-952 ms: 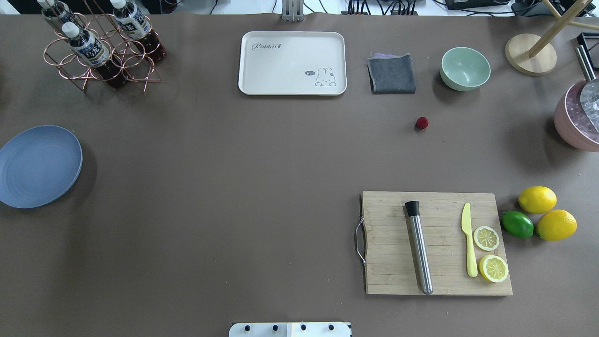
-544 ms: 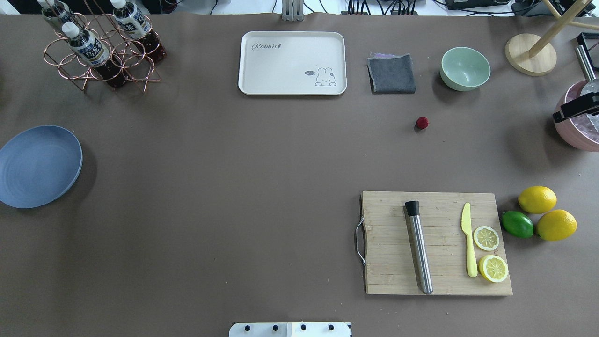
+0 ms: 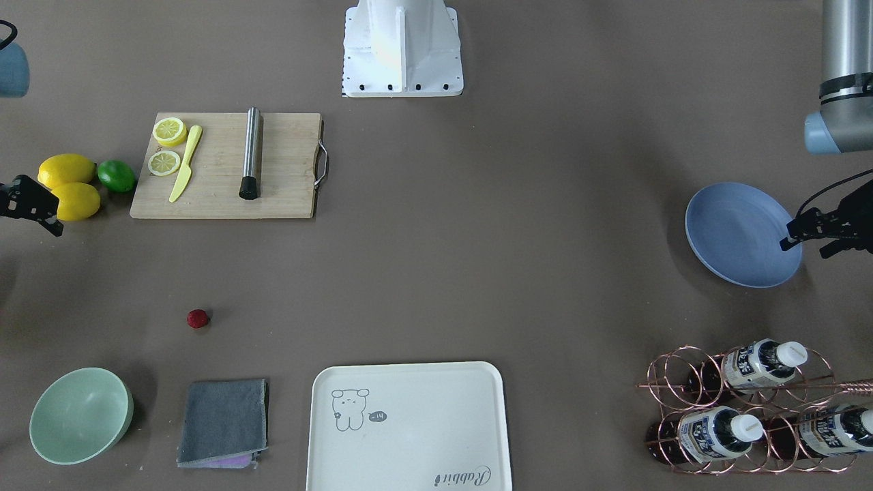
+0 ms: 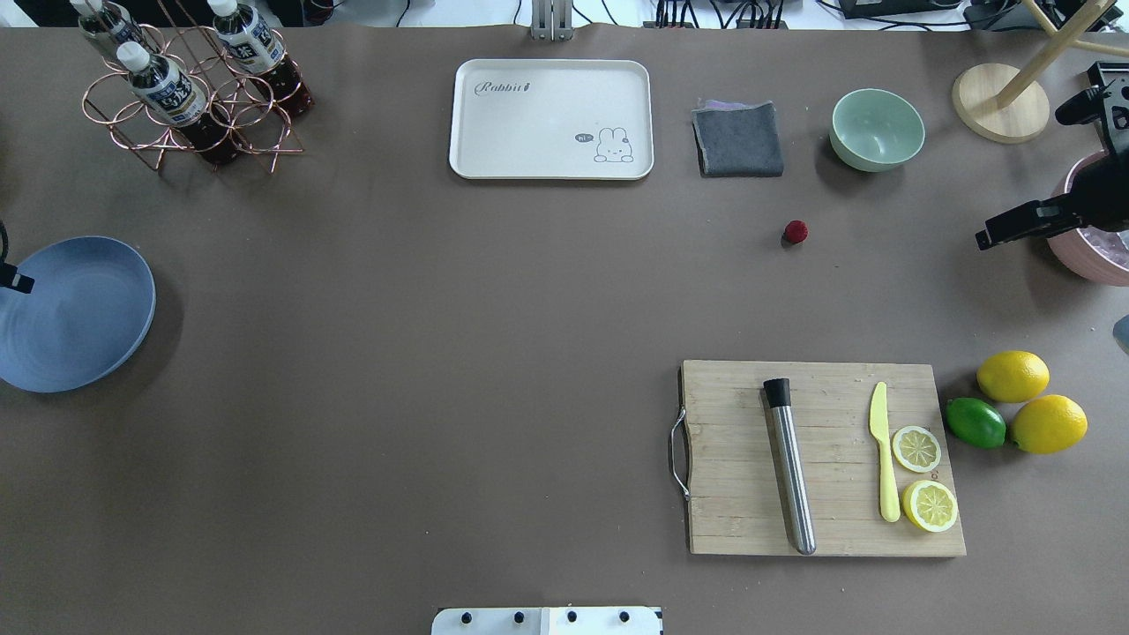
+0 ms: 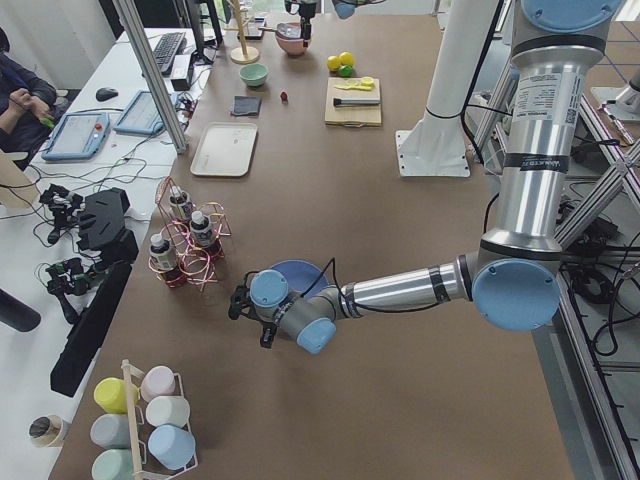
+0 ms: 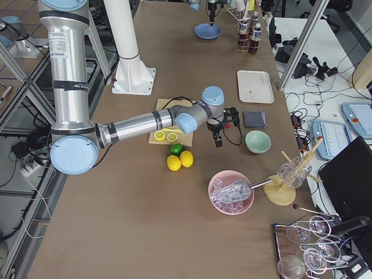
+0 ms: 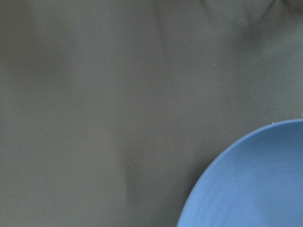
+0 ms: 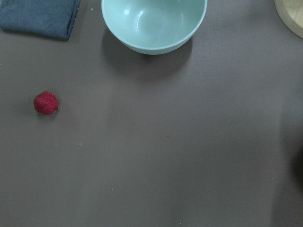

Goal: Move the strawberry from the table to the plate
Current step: 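Push the blue plate inward with the left gripper while the right arm advances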

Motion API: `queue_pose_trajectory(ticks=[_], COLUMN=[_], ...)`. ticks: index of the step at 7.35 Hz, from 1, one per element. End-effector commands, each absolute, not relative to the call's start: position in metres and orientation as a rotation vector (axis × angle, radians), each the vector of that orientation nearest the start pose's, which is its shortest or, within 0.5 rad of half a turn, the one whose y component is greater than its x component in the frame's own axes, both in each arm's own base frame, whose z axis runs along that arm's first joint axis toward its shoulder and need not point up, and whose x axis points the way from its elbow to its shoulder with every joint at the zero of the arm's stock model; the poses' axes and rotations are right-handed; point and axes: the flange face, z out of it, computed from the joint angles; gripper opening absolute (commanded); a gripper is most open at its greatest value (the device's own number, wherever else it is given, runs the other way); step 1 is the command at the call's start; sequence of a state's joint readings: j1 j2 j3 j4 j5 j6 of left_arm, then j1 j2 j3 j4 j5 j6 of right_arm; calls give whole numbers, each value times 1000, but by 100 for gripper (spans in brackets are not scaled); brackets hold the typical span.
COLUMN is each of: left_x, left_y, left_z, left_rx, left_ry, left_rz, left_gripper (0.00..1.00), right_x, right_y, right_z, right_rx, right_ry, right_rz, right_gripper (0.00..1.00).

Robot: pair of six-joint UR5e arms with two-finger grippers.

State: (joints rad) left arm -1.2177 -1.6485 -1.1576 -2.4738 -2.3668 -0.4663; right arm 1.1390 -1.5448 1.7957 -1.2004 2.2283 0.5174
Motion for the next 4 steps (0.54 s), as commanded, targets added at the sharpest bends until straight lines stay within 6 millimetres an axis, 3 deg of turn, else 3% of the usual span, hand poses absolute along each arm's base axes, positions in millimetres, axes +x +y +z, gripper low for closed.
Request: queue_pose_trajectory(ticks=[1,2,3,4], left_x=[135,137,138,140], left_y=[-506,-503,-503,-503], left_z=[725,726,721,711], left_rx=[177,173,170,175], left_ry=[932,936,955,985], left_rz=[149,154,163,179], left_gripper=[58,24,0,0], right_x=[-153,-153,-154,-154], right_y=[-503,-504,-505,-506], right_z=[493,493,492,492], right_rx=[247,250,252,252], right_ry=[-839,-836,-835,-835], right_rz=[-126,-126,-126,-126], right_gripper=[100,100,100,100])
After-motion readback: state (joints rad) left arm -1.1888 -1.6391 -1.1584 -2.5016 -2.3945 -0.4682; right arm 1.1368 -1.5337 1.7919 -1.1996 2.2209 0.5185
